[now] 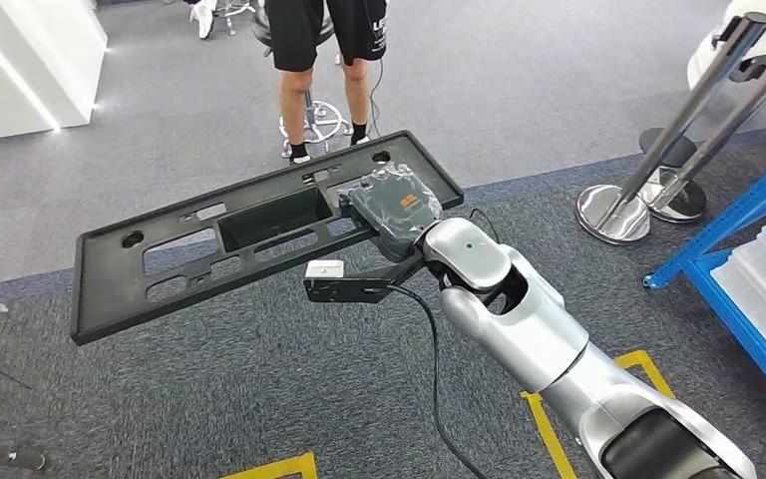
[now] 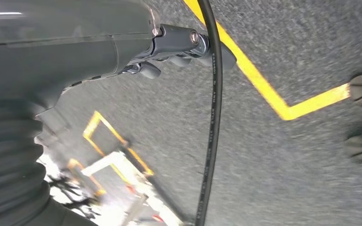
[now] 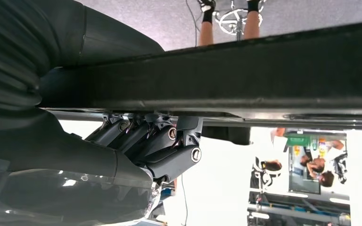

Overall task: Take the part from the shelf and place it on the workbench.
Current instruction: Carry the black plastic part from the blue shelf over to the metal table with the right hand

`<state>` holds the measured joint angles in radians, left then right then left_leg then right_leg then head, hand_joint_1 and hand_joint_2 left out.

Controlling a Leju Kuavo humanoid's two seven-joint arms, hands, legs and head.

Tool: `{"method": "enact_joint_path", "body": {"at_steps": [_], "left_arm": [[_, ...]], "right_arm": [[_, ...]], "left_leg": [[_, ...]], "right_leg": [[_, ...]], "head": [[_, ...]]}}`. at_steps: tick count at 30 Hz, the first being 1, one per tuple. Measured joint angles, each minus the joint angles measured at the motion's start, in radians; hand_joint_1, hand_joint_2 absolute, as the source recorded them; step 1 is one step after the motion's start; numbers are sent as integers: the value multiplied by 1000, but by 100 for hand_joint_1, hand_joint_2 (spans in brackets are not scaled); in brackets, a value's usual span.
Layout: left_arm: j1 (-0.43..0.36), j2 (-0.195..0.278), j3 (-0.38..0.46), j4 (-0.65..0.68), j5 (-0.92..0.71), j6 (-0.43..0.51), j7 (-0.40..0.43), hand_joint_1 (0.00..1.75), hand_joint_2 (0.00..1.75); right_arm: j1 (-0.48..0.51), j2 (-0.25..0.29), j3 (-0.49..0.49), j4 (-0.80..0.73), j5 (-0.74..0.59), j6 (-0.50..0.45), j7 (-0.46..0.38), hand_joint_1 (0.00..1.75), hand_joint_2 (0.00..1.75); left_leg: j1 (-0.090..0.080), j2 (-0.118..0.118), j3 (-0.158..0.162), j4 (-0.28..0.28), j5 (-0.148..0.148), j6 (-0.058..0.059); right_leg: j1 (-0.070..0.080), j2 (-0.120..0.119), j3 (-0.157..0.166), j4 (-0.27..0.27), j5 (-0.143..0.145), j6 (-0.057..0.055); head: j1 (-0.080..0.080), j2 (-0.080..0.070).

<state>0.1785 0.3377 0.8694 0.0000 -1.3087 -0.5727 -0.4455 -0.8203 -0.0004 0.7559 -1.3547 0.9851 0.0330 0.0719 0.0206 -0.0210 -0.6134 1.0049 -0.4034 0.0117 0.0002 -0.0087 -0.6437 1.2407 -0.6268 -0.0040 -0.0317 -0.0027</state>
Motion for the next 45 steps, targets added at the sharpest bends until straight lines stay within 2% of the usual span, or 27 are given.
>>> {"method": "enact_joint_path", "body": {"at_steps": [1,2,4,6,8,10,12,14,15,17,18,19,22,23,25,26,28,30,32,33,35,37,39,40,41,42,45], "left_arm": [[0,0,0,0,0,0,0,0,175],[1,0,0,0,1,0,-1,0,175],[2,0,0,0,1,0,-1,0,175],[0,1,0,0,1,0,-1,0,175],[1,1,0,0,1,0,-1,0,175],[6,1,0,0,1,0,-1,0,175],[11,0,0,0,1,-1,-1,0,175],[8,1,1,0,5,-1,0,0,175],[6,1,1,0,9,-2,1,0,175],[5,-1,4,0,21,-4,3,0,175],[7,-2,6,0,26,-5,4,0,175],[9,-2,9,0,32,-6,4,0,175],[13,-3,18,0,43,-7,6,0,175],[13,-3,21,0,44,-8,7,0,175],[15,-4,25,0,49,-9,12,0,175],[18,-6,27,0,52,-9,15,0,175],[18,-9,30,0,59,-9,22,0,175],[13,-13,33,0,64,-7,26,0,175],[9,-20,35,0,67,-3,28,0,175],[9,-23,36,0,69,-1,31,0,175],[9,-30,40,0,76,0,37,0,175],[8,-36,47,0,87,0,41,0,175],[8,-40,52,0,101,-1,45,0,175],[11,-42,55,0,107,-2,46,0,175],[15,-45,57,0,113,-2,48,0,175],[20,-48,60,0,118,-2,49,0,175],[21,-55,71,0,131,-2,55,0,175]], "right_arm": [[2,-4,-1,0,0,1,0,168,175],[3,-8,-2,0,0,1,1,168,175],[4,-12,-2,0,0,1,0,168,175],[2,-14,-3,0,0,1,0,168,175],[1,-15,-4,-2,0,1,-1,168,175],[0,-16,-5,-3,0,1,0,168,175],[-2,-16,-5,-5,0,1,0,168,175],[-5,-17,-6,-7,0,1,0,168,175],[-5,-18,-7,-7,0,2,-1,168,175],[-3,-23,-10,-7,0,3,-3,168,175],[-2,-27,-13,-7,-2,3,-5,168,175],[-2,-30,-17,-7,-3,5,-7,168,175],[-7,-39,-34,-9,-8,14,-14,168,175],[-9,-41,-39,-9,-9,17,-16,168,175],[-11,-44,-44,-9,-10,22,-18,168,175],[-12,-45,-45,-10,-11,24,-18,168,175],[-14,-48,-49,-11,-13,27,-19,168,175],[-13,-56,-55,-11,-17,31,-20,168,175],[-9,-64,-59,-10,-20,36,-20,168,175],[-7,-68,-61,-10,-21,38,-20,168,175],[-10,-73,-65,-10,-24,42,-21,168,175],[-18,-78,-72,-11,-29,45,-23,168,175],[-24,-83,-77,-12,-34,48,-24,168,175],[-25,-85,-80,-13,-36,51,-25,168,175],[-25,-88,-83,-14,-37,53,-26,168,175],[-26,-92,-87,-15,-38,55,-27,168,175],[-32,-101,-95,-17,-43,57,-31,168,175]], "left_leg": [[0,-14,-1,1,0,0],[-1,-27,-2,2,1,0],[0,-55,-2,8,0,-2],[-1,-81,-7,18,-2,-9],[2,-104,-18,23,0,-23],[9,-126,-26,20,6,-37],[7,-92,-41,45,-11,-46],[3,-22,-88,149,-68,-51],[3,-2,-118,215,-99,-53],[5,13,-150,294,-123,-55],[6,16,-138,277,-108,-54],[5,23,-106,223,-79,-52],[-7,82,-10,46,-24,-36],[-13,91,-3,29,-24,-29],[-17,71,-4,24,-21,-17],[-15,60,-1,19,-19,-12],[-11,38,5,8,-13,0],[-10,14,5,5,-10,8],[-10,-15,4,7,-10,9],[-10,-31,4,9,-10,9],[-9,-61,4,14,-12,6],[-10,-88,-4,24,-15,-2],[-7,-113,-16,28,-11,-13],[-3,-126,-20,26,-8,-20],[0,-129,-23,26,-7,-25],[-1,-110,-30,38,-16,-30],[-5,-13,-92,175,-88,-40]], "right_leg": [[-1,5,-26,48,-11,0],[-2,7,-37,62,-3,0],[-6,20,1,-25,65,-2],[-13,68,58,-151,120,-3],[-13,92,78,-200,131,-2],[-10,66,79,-207,137,-10],[-11,39,84,-218,143,-23],[-7,10,86,-223,145,-32],[-4,-5,86,-223,144,-34],[2,-36,86,-222,141,-37],[4,-50,87,-221,139,-37],[5,-64,88,-220,136,-36],[12,-99,94,-218,126,-26],[14,-109,95,-218,124,-23],[16,-126,99,-220,121,-13],[13,-120,101,-216,115,-8],[7,-66,79,-161,79,1],[3,-8,14,-33,19,3],[2,5,-42,63,-3,5],[0,7,-46,60,15,6],[-7,25,-7,-43,92,6],[-15,72,39,-156,143,5],[-16,90,53,-196,147,4],[-15,78,54,-200,148,1],[-14,64,56,-205,151,-4],[-14,50,60,-210,153,-10],[-11,9,68,-218,154,-22]], "head": [[0,0],[0,0],[0,0],[0,0],[0,0],[0,0],[0,0],[0,0],[0,0],[0,0],[0,0],[0,0],[0,0],[0,0],[0,0],[0,0],[0,0],[0,0],[0,0],[0,0],[0,0],[0,0],[0,0],[0,0],[0,0],[0,0],[0,0]]}}
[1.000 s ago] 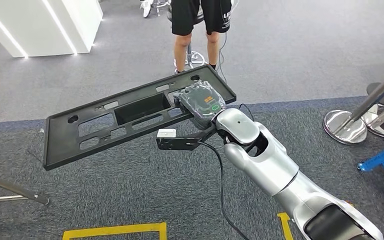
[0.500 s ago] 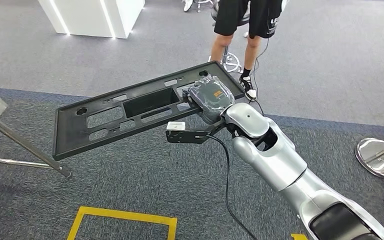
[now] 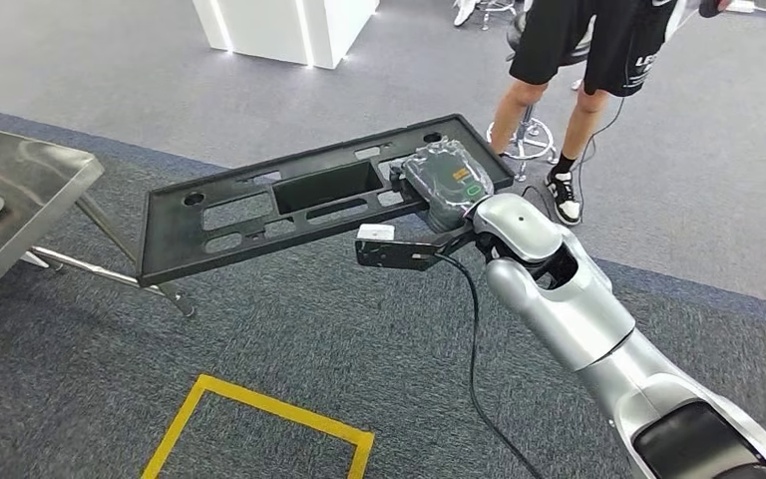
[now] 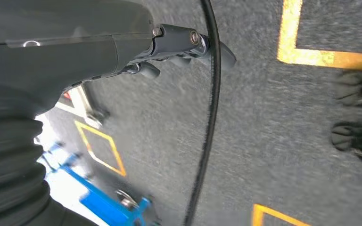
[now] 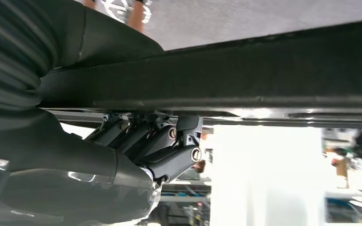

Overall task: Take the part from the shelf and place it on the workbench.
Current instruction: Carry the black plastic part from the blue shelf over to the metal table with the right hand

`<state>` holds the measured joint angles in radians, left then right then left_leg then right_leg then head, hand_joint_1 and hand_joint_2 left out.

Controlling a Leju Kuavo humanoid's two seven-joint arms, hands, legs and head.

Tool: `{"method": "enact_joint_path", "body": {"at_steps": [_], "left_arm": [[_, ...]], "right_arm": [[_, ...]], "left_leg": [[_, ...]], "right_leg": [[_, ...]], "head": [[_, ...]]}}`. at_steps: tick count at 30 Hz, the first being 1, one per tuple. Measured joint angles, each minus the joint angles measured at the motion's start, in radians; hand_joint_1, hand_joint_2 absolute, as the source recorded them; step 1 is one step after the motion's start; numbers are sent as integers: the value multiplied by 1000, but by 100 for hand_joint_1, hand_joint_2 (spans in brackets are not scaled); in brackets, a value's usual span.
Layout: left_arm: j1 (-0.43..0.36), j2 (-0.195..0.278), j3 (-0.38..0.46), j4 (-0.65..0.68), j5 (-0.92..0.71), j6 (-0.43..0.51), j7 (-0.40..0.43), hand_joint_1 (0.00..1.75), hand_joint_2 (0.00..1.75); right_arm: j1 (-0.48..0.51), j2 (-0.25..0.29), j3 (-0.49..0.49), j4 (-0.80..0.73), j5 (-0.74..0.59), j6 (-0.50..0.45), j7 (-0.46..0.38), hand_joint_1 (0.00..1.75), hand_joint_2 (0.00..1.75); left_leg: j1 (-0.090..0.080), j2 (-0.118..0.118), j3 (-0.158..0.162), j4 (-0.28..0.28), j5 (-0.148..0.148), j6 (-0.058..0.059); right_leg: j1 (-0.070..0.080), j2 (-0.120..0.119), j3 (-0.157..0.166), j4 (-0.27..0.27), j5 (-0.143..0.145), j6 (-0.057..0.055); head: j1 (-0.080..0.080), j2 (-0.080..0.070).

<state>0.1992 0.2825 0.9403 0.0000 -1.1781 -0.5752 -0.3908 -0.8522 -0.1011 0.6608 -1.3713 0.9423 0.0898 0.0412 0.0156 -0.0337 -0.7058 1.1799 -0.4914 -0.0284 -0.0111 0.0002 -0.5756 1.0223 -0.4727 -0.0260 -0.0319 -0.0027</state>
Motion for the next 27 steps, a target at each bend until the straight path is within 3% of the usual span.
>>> {"method": "enact_joint_path", "body": {"at_steps": [2,3,4,6,8,9,11,13,15,17,18,19,20,22,24,26,27], "left_arm": [[-5,-5,4,0,5,0,2,0,175],[-7,-7,5,0,5,0,3,0,175],[-7,-9,5,0,6,0,4,0,175],[-7,-11,6,0,7,0,6,0,175],[-10,-13,7,0,11,0,8,0,175],[-11,-13,8,0,13,0,8,0,175],[-8,-14,9,0,15,0,9,0,175],[-3,-15,11,0,16,0,10,0,175],[-5,-16,12,0,16,-1,10,0,175],[-10,-17,12,0,17,-1,10,0,175],[-10,-18,13,0,17,-1,10,0,175],[-10,-18,13,0,17,-1,11,0,175],[-10,-18,13,0,17,-1,12,0,175],[-12,-19,13,0,17,-2,14,0,175],[-14,-20,13,0,17,-3,16,0,175],[-14,-20,13,0,16,-3,19,0,175],[-13,-21,13,0,15,-3,20,0,175]], "right_arm": [[-1,-5,-3,1,-2,2,-2,168,175],[-1,-6,-3,1,-2,4,-2,168,175],[-1,-6,-3,2,-2,5,-3,168,175],[-2,-6,-3,1,-3,6,-4,168,175],[-6,-8,-4,0,-3,6,-4,168,175],[-8,-8,-5,0,-3,6,-4,168,175],[-10,-9,-6,0,-4,6,-4,168,175],[-11,-10,-7,-2,-4,6,-4,168,175],[-11,-14,-8,-2,-5,6,-4,168,175],[-8,-18,-9,-1,-6,7,-4,168,175],[-5,-20,-9,0,-6,7,-4,168,175],[-4,-21,-9,1,-6,8,-4,168,175],[-3,-22,-9,2,-6,8,-4,168,175],[-6,-23,-10,2,-7,9,-6,168,175],[-9,-23,-11,2,-9,11,-9,168,175],[-12,-21,-10,2,-10,13,-11,168,175],[-14,-19,-10,2,-10,14,-11,168,175]], "left_leg": [[3,22,-48,102,-35,-3],[5,26,-51,110,-29,-4],[6,30,-35,81,-8,-4],[1,64,35,-46,44,-1],[-8,93,80,-133,66,10],[-13,94,83,-144,62,17],[-13,69,84,-149,66,31],[-9,48,89,-157,71,44],[-8,27,92,-161,74,52],[-10,1,91,-160,74,56],[-10,-13,92,-160,74,56],[-10,-28,92,-159,74,56],[-10,-43,93,-157,73,56],[-11,-70,90,-152,71,52],[-8,-96,82,-149,72,42],[-4,-119,76,-152,75,28],[-5,-109,73,-148,72,23]], "right_leg": [[5,-30,1,0,-3,-4],[7,-45,2,1,-5,-4],[8,-58,3,1,-7,-4],[11,-82,7,1,-12,1],[17,-103,12,2,-17,9],[19,-114,14,1,-20,13],[18,-127,19,1,-25,23],[12,-87,10,33,-50,32],[8,-25,-41,139,-106,35],[8,-5,-107,259,-147,34],[8,-3,-123,281,-142,32],[8,-1,-122,265,-117,30],[8,6,-102,212,-78,27],[4,50,-49,81,-12,21],[3,77,-23,17,6,19],[4,55,-18,8,6,15],[4,41,-13,3,7,10]], "head": [[0,0],[0,0],[0,0],[0,0],[0,0],[0,0],[0,0],[0,0],[0,0],[0,0],[0,0],[0,0],[0,0],[0,0],[0,0],[0,0],[0,0]]}}
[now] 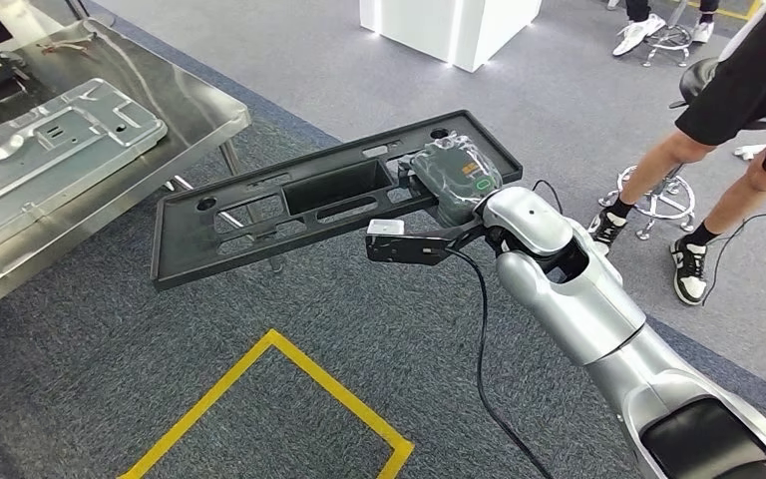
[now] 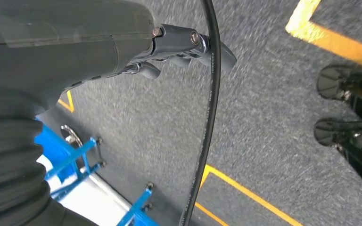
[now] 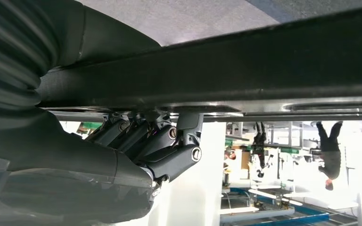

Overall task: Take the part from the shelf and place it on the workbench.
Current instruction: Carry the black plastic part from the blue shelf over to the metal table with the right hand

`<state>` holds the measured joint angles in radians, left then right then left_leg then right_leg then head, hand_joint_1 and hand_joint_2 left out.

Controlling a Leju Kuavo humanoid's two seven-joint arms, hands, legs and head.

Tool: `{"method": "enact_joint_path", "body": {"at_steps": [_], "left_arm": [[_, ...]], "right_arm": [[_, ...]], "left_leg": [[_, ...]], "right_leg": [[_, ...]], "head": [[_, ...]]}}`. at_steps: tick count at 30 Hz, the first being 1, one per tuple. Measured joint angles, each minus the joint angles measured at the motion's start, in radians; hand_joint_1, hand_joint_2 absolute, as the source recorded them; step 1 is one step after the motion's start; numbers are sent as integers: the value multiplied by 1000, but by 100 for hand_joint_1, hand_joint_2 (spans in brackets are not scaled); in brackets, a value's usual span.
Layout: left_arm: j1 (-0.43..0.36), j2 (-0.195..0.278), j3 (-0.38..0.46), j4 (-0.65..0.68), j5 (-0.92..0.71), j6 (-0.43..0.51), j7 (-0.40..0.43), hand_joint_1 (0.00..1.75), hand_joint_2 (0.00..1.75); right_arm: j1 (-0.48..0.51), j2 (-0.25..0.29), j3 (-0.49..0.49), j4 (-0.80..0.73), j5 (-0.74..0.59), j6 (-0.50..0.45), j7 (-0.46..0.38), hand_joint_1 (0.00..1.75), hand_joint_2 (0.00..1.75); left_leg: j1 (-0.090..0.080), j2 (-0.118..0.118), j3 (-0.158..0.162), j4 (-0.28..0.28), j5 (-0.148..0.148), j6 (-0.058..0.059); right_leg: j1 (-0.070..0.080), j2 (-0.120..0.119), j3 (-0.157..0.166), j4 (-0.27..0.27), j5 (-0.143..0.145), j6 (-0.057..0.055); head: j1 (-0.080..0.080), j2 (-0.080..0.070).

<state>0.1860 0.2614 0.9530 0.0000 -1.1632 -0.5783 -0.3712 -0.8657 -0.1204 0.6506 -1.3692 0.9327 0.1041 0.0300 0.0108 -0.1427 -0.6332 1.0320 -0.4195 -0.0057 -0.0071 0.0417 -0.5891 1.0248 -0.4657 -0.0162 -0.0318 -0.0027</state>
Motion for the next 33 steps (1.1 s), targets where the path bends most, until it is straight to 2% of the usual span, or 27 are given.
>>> {"method": "enact_joint_path", "body": {"at_steps": [1,3,4,5,6,7,8,9,11,12,14,15,16,17,19,20,21,22,23,24,26,27,28,29,30,31,33], "left_arm": [[0,0,0,0,-1,0,0,0,175],[-5,-1,0,0,-1,1,1,0,175],[-9,-1,0,0,-1,2,1,0,175],[-13,-2,-1,0,-2,2,1,0,175],[-15,-3,-1,0,-3,2,1,0,175],[-16,-3,-2,0,-5,3,1,0,175],[-16,-3,-3,0,-8,3,1,0,175],[-16,-3,-5,0,-11,4,1,0,175],[-21,-3,-8,0,-15,6,2,0,175],[-23,-3,-9,0,-17,6,2,0,175],[-25,-3,-10,0,-19,7,2,0,175],[-24,-3,-10,0,-19,7,2,0,175],[-23,-4,-10,0,-19,6,2,0,175],[-25,-4,-10,0,-19,6,2,0,175],[-31,-4,-11,0,-19,6,2,0,175],[-35,-4,-11,0,-20,6,2,0,175],[-36,-4,-12,0,-21,6,2,0,175],[-37,-5,-13,0,-22,5,2,0,175],[-37,-5,-14,0,-24,5,3,0,175],[-38,-5,-16,0,-26,5,3,0,175],[-44,-5,-21,0,-30,4,5,0,175],[-47,-5,-23,0,-30,3,7,0,175],[-49,-4,-25,0,-30,3,8,0,175],[-50,-5,-27,0,-30,3,8,0,175],[-49,-5,-29,0,-30,3,9,0,175],[-48,-5,-30,0,-30,3,10,0,175],[-50,-4,-31,0,-31,3,10,0,175]], "right_arm": [[-2,2,0,0,0,1,0,168,175],[-6,6,0,1,-1,1,-2,168,175],[-7,6,0,1,-1,1,-2,168,175],[-7,6,1,2,-1,2,-3,168,175],[-7,7,2,4,-1,2,-4,168,175],[-7,7,3,6,-1,3,-5,168,175],[-7,9,4,7,-1,3,-6,168,175],[-9,13,5,8,-1,3,-8,168,175],[-14,21,8,8,-1,3,-9,168,175],[-18,25,9,9,-1,3,-10,168,175],[-25,32,13,9,-2,4,-11,168,175],[-27,36,14,9,-1,4,-11,168,175],[-30,39,15,9,-1,4,-11,168,175],[-33,41,16,9,-1,4,-11,168,175],[-36,41,16,11,-3,5,-11,168,175],[-35,41,17,13,-3,5,-12,168,175],[-34,41,18,16,-4,7,-12,168,175],[-33,41,19,19,-4,8,-12,168,175],[-34,42,20,21,-4,11,-12,168,175],[-37,44,21,23,-3,13,-13,168,175],[-47,50,24,27,-4,15,-14,168,175],[-52,54,26,29,-4,17,-15,168,175],[-56,58,28,31,-4,18,-16,168,175],[-59,62,31,32,-4,19,-17,168,175],[-60,67,33,34,-4,20,-17,168,175],[-61,71,35,35,-4,20,-17,168,175],[-65,77,35,37,-4,20,-17,168,175]], "left_leg": [[-2,25,-7,17,-11,-5],[-3,98,-49,112,-63,-14],[-1,120,-79,177,-93,-19],[2,131,-107,234,-114,-23],[4,135,-121,262,-119,-25],[5,138,-116,252,-105,-27],[5,144,-90,203,-76,-26],[4,161,-53,131,-43,-24],[-6,198,8,17,-6,-12],[-11,206,18,-6,-4,-5],[-15,187,18,-12,-4,9],[-12,175,22,-17,-2,15],[-9,164,26,-23,1,21],[-6,154,30,-28,4,26],[-3,131,32,-31,6,33],[-3,117,31,-30,6,35],[-3,103,31,-29,6,35],[-3,87,31,-27,5,34],[-2,72,31,-25,4,33],[-2,57,31,-21,3,31],[-2,29,24,-11,-2,22],[-1,18,19,-7,-3,16],[1,6,14,-5,-3,9],[4,-6,10,-6,-2,2],[8,-8,8,-6,-2,-4],[7,11,3,3,-7,-10],[4,81,-29,73,-48,-20]], "right_leg": [[-1,-14,5,-7,2,-5],[0,-42,13,-15,2,-13],[1,-56,14,-15,1,-15],[3,-72,15,-15,-1,-17],[4,-86,16,-14,-3,-17],[5,-100,17,-13,-6,-16],[6,-113,20,-12,-9,-15],[7,-125,23,-12,-13,-13],[12,-147,30,-11,-20,-7],[14,-157,32,-11,-22,-3],[16,-176,37,-13,-26,7],[14,-174,41,-12,-30,13],[12,-154,39,1,-41,18],[9,-123,26,33,-61,22],[5,-61,-37,157,-120,25],[4,-49,-74,224,-144,26],[3,-45,-100,267,-151,27],[2,-44,-111,275,-139,28],[0,-41,-103,243,-108,27],[-2,-31,-78,181,-65,26],[-8,16,-25,58,-9,23],[-9,34,-11,23,0,22],[-8,40,-7,12,-2,19],[-6,29,-6,8,-2,15],[-4,15,-2,4,-1,9],[-5,1,2,-1,1,2],[-6,-28,10,-11,2,-9]], "head": [[0,0],[0,0],[0,0],[0,0],[0,0],[0,0],[0,0],[0,0],[0,0],[0,0],[0,0],[0,0],[0,0],[0,0],[0,0],[0,0],[0,0],[0,0],[0,0],[0,0],[0,0],[0,0],[0,0],[0,0],[0,0],[0,0],[0,0]]}}
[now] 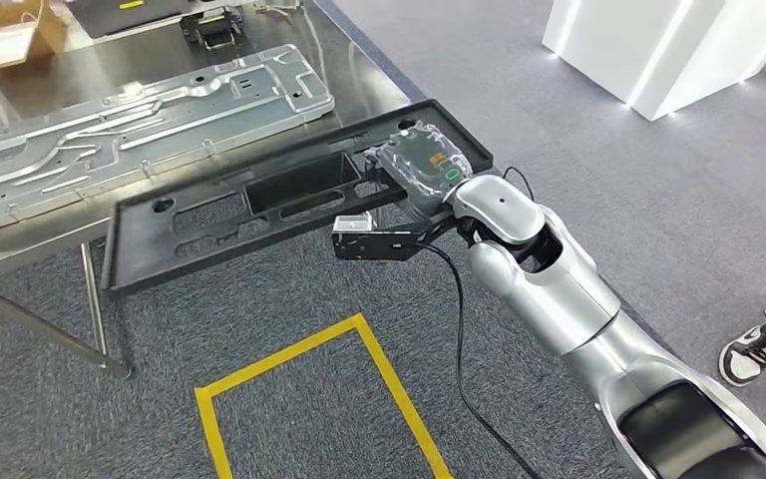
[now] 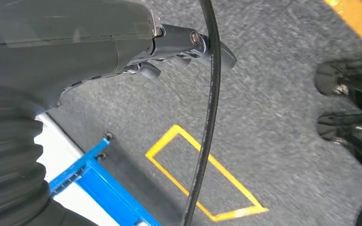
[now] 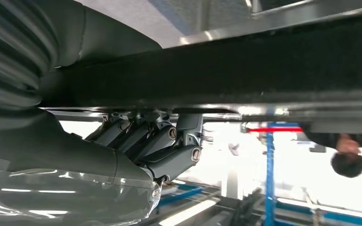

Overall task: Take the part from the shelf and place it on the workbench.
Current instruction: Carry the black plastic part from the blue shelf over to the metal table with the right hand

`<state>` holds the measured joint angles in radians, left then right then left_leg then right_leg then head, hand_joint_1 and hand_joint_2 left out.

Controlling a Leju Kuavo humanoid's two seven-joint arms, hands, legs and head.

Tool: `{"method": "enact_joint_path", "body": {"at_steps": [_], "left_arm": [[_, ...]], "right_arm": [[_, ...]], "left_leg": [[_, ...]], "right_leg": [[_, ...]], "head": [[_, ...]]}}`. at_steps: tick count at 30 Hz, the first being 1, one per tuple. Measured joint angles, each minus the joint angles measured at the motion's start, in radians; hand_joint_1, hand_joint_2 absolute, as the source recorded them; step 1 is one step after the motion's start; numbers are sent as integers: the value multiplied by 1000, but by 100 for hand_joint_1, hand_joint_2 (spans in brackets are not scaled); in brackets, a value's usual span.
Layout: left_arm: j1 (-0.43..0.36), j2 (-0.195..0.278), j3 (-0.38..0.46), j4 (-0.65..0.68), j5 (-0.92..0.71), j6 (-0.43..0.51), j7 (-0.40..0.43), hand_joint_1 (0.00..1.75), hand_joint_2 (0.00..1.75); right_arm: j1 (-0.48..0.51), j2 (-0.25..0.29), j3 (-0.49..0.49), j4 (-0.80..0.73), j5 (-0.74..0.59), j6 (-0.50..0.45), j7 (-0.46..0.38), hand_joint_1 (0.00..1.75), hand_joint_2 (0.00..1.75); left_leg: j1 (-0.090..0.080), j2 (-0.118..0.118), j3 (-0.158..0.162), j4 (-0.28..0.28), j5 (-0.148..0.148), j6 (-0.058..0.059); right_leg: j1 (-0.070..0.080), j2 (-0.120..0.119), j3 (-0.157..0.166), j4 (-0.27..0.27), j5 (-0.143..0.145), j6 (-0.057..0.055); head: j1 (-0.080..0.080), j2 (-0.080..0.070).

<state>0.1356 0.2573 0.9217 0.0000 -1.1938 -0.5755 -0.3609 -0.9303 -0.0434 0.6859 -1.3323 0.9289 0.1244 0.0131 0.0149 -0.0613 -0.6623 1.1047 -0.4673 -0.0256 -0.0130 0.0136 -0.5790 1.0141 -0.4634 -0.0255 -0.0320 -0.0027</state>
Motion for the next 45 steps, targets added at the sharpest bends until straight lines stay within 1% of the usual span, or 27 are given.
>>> {"method": "enact_joint_path", "body": {"at_steps": [1,2,4,6,8,9,10,12,13,15,17,18,19,20,21,23,25,27,30,33,34,35,36,38,40,43,45], "left_arm": [[-3,0,-1,0,0,0,0,0,175],[-6,0,-1,0,0,0,0,0,175],[-8,-2,-2,0,0,0,0,0,175],[-6,-2,-3,0,0,0,0,0,175],[-7,0,-4,0,-4,0,-1,0,175],[-9,1,-5,0,-10,-1,-2,0,175],[-11,3,-7,0,-16,-2,-4,0,175],[-13,10,-15,0,-30,-9,-8,0,175],[-13,14,-20,0,-36,-13,-10,0,175],[-19,20,-27,0,-42,-19,-12,0,175],[-28,22,-29,0,-39,-20,-12,0,175],[-31,23,-29,0,-36,-20,-11,0,175],[-32,23,-29,0,-33,-20,-11,0,175],[-30,23,-29,0,-28,-20,-10,0,175],[-27,23,-29,0,-25,-20,-9,0,175],[-18,21,-29,0,-20,-20,-9,0,175],[-12,20,-29,0,-17,-20,-9,0,175],[-7,19,-29,0,-16,-21,-9,0,175],[-3,18,-29,0,-13,-20,-7,0,175],[-8,18,-29,0,-10,-19,-5,0,175],[-9,18,-29,0,-10,-19,-5,0,175],[-9,17,-29,0,-9,-19,-5,0,175],[-8,17,-29,0,-9,-19,-5,0,175],[-8,17,-29,0,-10,-18,-5,0,175],[-9,17,-29,0,-11,-17,-6,0,175],[-8,16,-29,0,-14,-17,-6,0,175],[-8,15,-29,0,-16,-17,-6,0,175]], "right_arm": [[-2,1,0,2,0,0,0,168,175],[-3,1,1,4,-1,0,0,168,175],[-3,2,5,9,-1,1,0,168,175],[-3,4,8,13,-1,1,-1,168,175],[-6,10,9,14,-1,1,-1,168,175],[-9,14,10,15,-1,2,-2,168,175],[-11,20,11,17,-1,2,-2,168,175],[-14,40,18,23,0,3,-2,168,175],[-14,51,22,27,1,3,-2,168,175],[-16,70,31,32,1,4,-3,168,175],[-15,75,37,38,0,4,-5,168,175],[-13,75,39,41,0,4,-6,168,175],[-11,75,41,45,0,4,-6,168,175],[-10,73,41,48,1,4,-6,168,175],[-10,71,42,50,2,3,-6,168,175],[-13,68,41,53,6,-1,-8,168,175],[-15,68,41,53,13,-8,-11,168,175],[-16,68,41,52,22,-12,-11,168,175],[-18,68,41,52,31,-16,-5,168,175],[-17,68,40,53,35,-18,-2,168,175],[-15,68,40,53,37,-18,-1,168,175],[-12,68,40,53,37,-18,-1,168,175],[-11,68,40,53,38,-18,-1,168,175],[-10,68,40,53,39,-18,-1,168,175],[-11,67,40,52,41,-18,-1,168,175],[-9,67,39,52,47,-18,-1,168,175],[-9,67,39,50,49,-18,-2,168,175]], "left_leg": [[-1,33,-30,63,-31,-5],[1,48,-62,129,-59,-9],[5,56,-96,195,-72,-14],[6,68,-52,109,-15,-13],[-2,110,17,-24,36,-4],[-6,124,35,-61,45,3],[-11,128,40,-74,44,10],[-10,103,38,-77,46,23],[-8,91,40,-82,48,29],[-1,70,47,-91,53,40],[-2,46,47,-92,53,47],[-2,31,47,-90,52,49],[-2,17,47,-89,51,50],[-2,3,48,-87,49,50],[-2,-8,49,-84,47,50],[-3,-24,49,-78,42,45],[-5,-34,45,-74,39,36],[-3,-38,43,-77,38,24],[-2,5,27,-30,4,8],[5,48,-54,146,-78,-7],[8,52,-73,183,-85,-11],[11,54,-74,183,-74,-14],[13,56,-56,145,-46,-16],[14,64,11,12,14,-18],[10,67,50,-66,33,-9],[7,60,53,-74,29,12],[9,58,58,-79,30,28]], "right_leg": [[1,-14,3,-1,-2,-3],[3,-30,4,-1,-4,-6],[4,-59,6,1,-10,-6],[5,-86,12,3,-18,-3],[9,-110,20,5,-27,4],[12,-119,22,6,-30,8],[16,-129,24,6,-33,12],[18,-146,28,3,-37,22],[17,-134,29,8,-44,27],[12,-79,5,66,-80,34],[7,-29,-61,196,-137,35],[7,-21,-95,254,-153,36],[7,-18,-117,284,-150,36],[7,-17,-121,274,-127,36],[7,-15,-107,227,-89,33],[9,-5,-58,94,-17,24],[11,4,-32,24,6,18],[12,4,-29,16,6,12],[6,-6,-17,-2,13,-2],[4,-16,-12,-5,12,-7],[4,-19,-11,-4,10,-6],[4,-22,-10,-3,9,-4],[3,-24,-9,-1,6,-2],[2,-29,-7,5,-1,8],[5,-31,-6,10,-7,19],[7,-34,-3,8,-11,35],[6,-30,-19,48,-37,44]], "head": [[0,0],[0,0],[0,0],[0,0],[0,0],[0,0],[0,0],[0,0],[0,0],[0,0],[0,0],[0,0],[0,0],[0,0],[0,0],[0,0],[0,0],[0,0],[0,0],[0,0],[0,0],[0,0],[0,0],[0,0],[0,0],[0,0],[0,0]]}}
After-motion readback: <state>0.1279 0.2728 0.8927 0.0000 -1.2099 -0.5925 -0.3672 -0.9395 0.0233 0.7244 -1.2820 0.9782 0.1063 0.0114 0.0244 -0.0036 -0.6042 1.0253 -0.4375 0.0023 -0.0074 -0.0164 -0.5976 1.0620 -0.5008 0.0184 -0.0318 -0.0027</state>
